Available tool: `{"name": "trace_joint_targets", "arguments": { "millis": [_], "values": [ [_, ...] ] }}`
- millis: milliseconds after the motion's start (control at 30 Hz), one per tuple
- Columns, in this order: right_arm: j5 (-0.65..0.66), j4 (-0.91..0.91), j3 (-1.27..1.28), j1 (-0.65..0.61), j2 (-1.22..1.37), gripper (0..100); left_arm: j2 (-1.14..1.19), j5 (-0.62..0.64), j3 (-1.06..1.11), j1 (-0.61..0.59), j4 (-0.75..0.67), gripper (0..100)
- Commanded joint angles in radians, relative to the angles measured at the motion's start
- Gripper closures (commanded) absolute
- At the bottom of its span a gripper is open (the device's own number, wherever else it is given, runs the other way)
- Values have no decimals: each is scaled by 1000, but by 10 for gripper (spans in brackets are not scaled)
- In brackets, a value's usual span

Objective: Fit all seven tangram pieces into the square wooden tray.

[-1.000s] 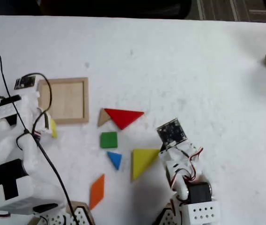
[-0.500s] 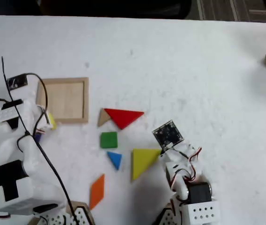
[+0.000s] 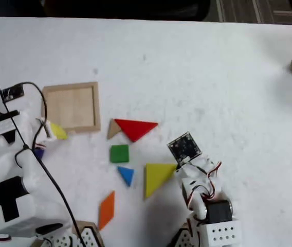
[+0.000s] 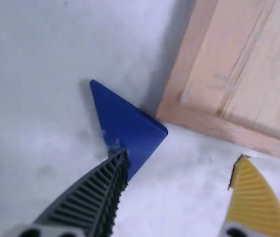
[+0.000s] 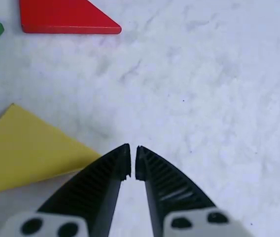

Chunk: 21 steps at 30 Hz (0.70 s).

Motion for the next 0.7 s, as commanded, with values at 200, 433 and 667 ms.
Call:
{"name": "trace_joint_targets", "arguments": {
  "millis": [200,433,667],
  "values": [
    [14,-1,9,8,-12,974,-10,-101,-23,-128,25,653],
    [8,-2,9,5,-12,974,-4,-175,-26,-133,-20,702],
    [6,-5,9,5,-12,974,96,-235,-60,-130,-127,702]
  ]
}}
